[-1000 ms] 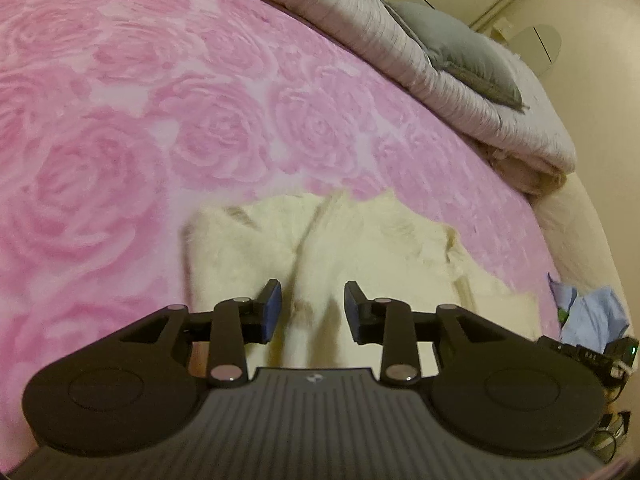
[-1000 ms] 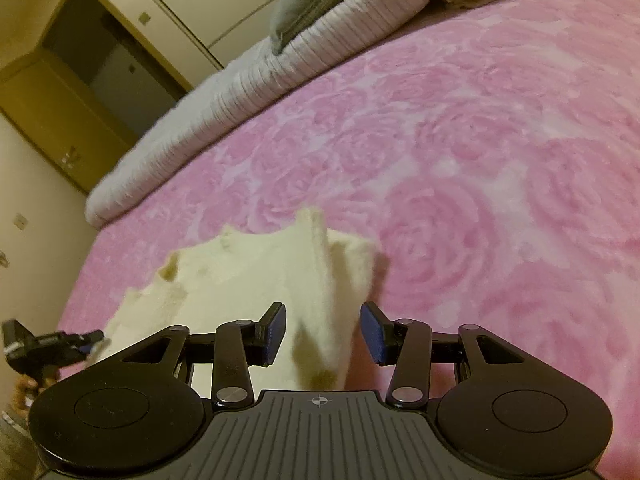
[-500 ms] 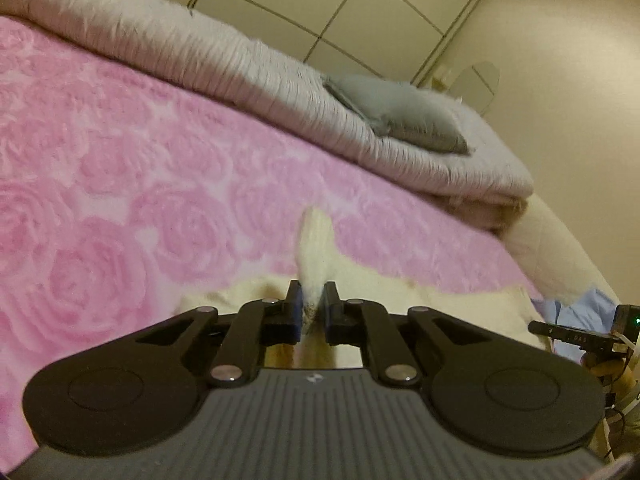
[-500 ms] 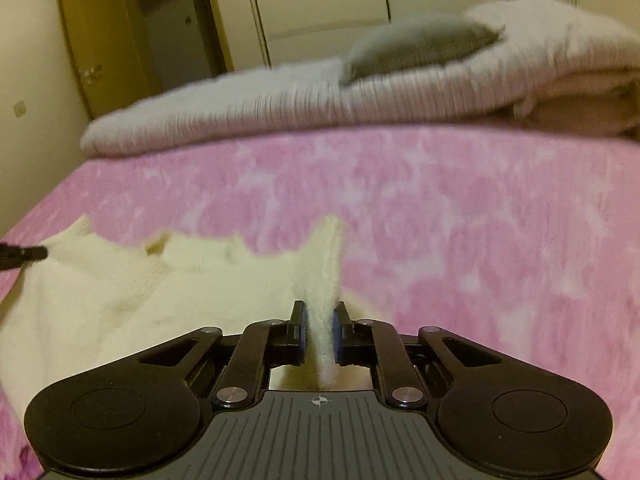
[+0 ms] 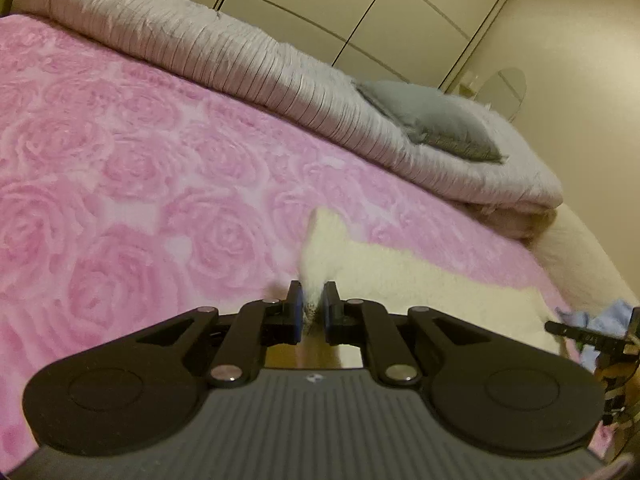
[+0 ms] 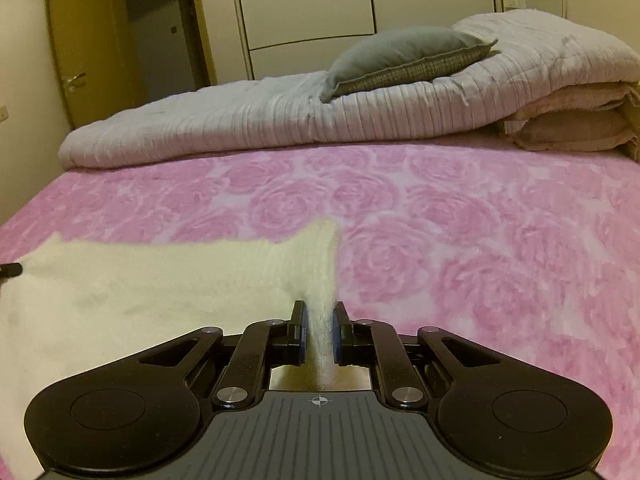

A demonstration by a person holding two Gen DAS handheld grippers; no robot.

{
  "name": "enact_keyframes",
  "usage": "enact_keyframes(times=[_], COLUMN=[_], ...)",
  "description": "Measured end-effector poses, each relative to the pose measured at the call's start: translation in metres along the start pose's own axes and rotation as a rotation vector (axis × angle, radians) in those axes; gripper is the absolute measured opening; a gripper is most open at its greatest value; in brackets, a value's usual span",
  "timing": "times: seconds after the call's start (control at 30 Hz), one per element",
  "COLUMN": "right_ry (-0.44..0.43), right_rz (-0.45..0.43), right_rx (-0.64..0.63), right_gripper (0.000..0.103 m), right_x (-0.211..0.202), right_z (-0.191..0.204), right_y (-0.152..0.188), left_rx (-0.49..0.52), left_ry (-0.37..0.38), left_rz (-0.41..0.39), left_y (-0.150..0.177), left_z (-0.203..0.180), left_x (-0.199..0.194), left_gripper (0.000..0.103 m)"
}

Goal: Fold clothes

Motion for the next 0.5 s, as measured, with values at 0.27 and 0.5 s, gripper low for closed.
enact_keyframes(times=[0.27,0.5], right_ry=[0.013,-0.010], right_rz=[0.010,0.131], right_rx=[0.045,0.092], right_gripper=[0.010,0.012], right_x=[0.022,0.045], right_z=[-0.007,-0.013], right_y=[0.009,0.021], left_rx=[-0.018,0.008], left_ry=[0.002,-0.111], left_rz=[-0.010,0.062], left_y=[-0.003,0.007], left_z=[0.006,0.017], left_x=[0.017,0.045], left_gripper=[0.007,0.011])
Point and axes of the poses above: each gripper's, at about its wrist camera, not at the fingertips, and x roughly the way its jaws point, z to its left, y to its underside, the point moved 2 cm from there along x, roughly the way its jaws point, and after that the axes turned 14 degrees about -x, right-handed, at the moved point
